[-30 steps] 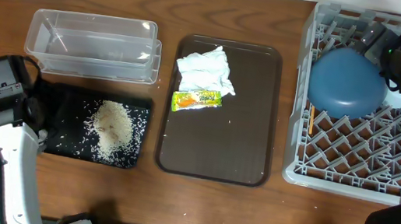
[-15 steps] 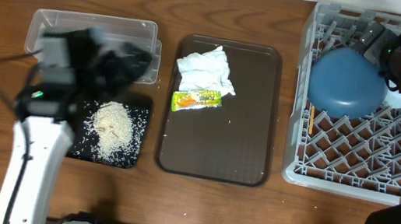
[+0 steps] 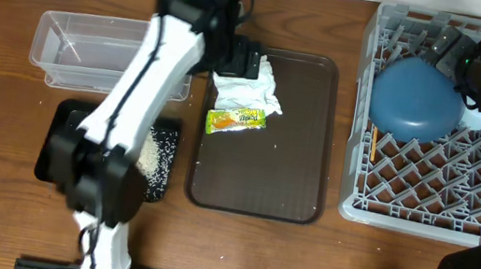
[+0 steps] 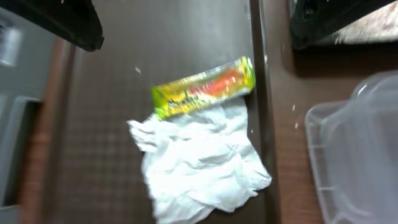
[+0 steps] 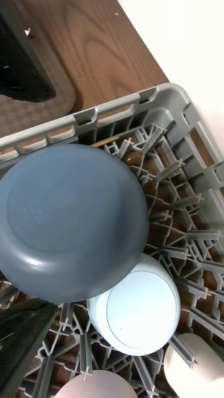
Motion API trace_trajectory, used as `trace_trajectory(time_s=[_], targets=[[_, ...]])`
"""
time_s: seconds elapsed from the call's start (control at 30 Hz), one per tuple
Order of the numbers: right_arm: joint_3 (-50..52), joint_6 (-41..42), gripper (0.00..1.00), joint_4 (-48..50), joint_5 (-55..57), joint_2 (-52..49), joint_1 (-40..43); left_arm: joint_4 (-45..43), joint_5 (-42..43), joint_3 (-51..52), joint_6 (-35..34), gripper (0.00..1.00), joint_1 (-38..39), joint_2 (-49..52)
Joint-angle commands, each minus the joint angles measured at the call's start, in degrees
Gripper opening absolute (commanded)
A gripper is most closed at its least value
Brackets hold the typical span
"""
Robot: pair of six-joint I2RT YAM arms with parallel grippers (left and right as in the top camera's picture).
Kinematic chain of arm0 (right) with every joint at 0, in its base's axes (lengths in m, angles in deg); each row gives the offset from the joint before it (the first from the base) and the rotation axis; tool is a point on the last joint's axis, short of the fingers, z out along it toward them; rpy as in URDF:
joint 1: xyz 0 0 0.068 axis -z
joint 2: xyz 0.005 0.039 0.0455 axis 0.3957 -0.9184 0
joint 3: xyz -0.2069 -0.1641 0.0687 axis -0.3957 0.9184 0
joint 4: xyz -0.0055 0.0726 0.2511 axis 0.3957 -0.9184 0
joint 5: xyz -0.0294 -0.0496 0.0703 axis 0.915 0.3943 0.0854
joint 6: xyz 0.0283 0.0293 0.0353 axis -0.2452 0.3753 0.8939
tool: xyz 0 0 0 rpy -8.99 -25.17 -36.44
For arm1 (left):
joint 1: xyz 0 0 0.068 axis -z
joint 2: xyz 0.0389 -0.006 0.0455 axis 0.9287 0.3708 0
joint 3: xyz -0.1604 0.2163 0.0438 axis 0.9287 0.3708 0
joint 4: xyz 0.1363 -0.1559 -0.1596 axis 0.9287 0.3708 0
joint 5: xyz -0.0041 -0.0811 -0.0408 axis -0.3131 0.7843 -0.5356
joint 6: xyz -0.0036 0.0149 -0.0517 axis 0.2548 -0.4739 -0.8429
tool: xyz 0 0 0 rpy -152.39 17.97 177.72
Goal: Sort waste into correct bins and load items into the dishwasher rack
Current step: 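Reach the left gripper to the white tissue and grasp it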
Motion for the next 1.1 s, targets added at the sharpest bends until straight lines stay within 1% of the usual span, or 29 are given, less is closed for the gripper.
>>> trace_trajectory(time_s=[0.0, 0.13, 0.37, 0.4, 0.57, 0.67, 0.83, 0.97, 1.07], targets=[[0.0, 0.6, 0.99, -0.1, 0.0, 0.0, 0.0, -2.1, -1.2, -1.2, 2.7, 0.98, 0.1, 4.4], [0.0, 0.6, 0.99, -0.1, 0.0, 0.0, 0.0, -6.9, 2.6, -1.1, 1.5, 0.98, 0.4, 8.8], [0.0, 0.6, 0.99, -0.1, 0.0, 0.0, -0.1, -15.4, 2.7, -1.1, 0.3, 0.99, 3.2, 15.2], [0.0, 0.6, 0.99, -0.1, 0.0, 0.0, -0.1, -16.2, 1.9, -1.1, 0.3, 1.00, 3.7, 15.9], [0.0, 0.6, 0.99, -0.1, 0.0, 0.0, -0.1, -17.0, -8.6, -1.0, 0.4, 0.93, 6.3, 19.2], [0.0, 0.6, 0.99, -0.1, 0.0, 0.0, -0.1, -16.9, -9.3, -1.0, 0.4, 0.92, 7.7, 20.4], [0.0, 0.6, 0.99, -0.1, 0.0, 0.0, -0.1, -17.2, -9.3, -1.0, 0.4, 0.73, 9.6, 20.5], [0.0, 0.6, 0.99, -0.1, 0.0, 0.0, -0.1, -17.3, -11.2, -1.0, 0.3, 0.63, 10.5, 20.5], [0.0, 0.6, 0.99, -0.1, 0.0, 0.0, -0.1, -17.1, -13.4, -1.0, 0.3, 0.60, 10.7, 20.5]])
